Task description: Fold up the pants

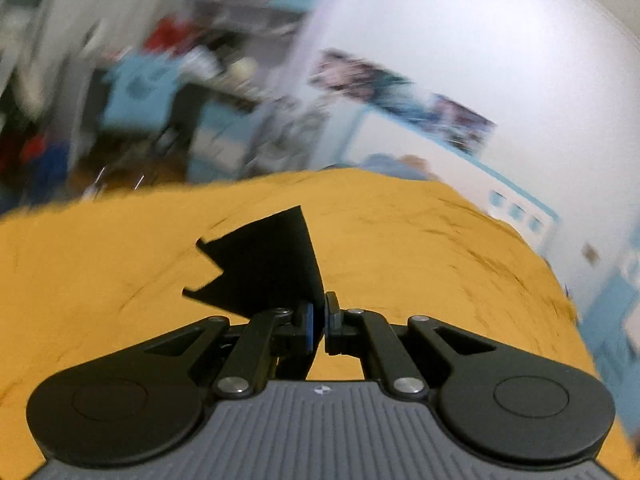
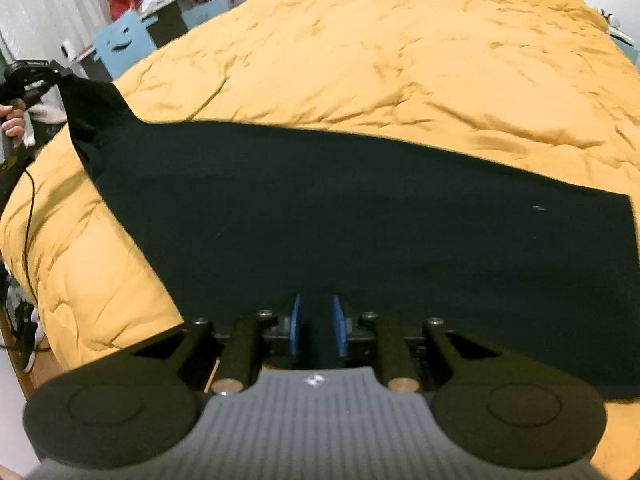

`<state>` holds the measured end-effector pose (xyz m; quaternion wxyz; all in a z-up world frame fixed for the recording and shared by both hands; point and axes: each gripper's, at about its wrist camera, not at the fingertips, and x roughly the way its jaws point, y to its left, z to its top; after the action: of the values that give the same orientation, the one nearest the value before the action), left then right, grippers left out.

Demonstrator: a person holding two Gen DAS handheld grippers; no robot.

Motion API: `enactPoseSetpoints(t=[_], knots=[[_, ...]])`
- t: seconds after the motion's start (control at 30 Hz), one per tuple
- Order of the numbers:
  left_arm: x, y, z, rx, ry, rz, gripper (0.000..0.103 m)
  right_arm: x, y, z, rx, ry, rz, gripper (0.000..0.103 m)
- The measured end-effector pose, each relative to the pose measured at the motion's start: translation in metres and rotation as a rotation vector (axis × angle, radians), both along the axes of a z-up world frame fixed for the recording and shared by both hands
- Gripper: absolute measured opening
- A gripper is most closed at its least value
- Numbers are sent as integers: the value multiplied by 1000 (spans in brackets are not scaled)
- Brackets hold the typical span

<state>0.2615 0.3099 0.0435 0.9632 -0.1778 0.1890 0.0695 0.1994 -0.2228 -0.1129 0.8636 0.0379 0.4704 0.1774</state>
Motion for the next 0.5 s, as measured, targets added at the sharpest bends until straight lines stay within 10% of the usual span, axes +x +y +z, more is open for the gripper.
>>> enactPoseSetpoints(t=[0.27,0.5], knots=[[-10,-195,23,387,-67,-199,4,-16,-49,7,66,-39,-96,15],[-68,-339,-59,687,0,-484,4,-31,-64,-1,99,-20,-124,15]])
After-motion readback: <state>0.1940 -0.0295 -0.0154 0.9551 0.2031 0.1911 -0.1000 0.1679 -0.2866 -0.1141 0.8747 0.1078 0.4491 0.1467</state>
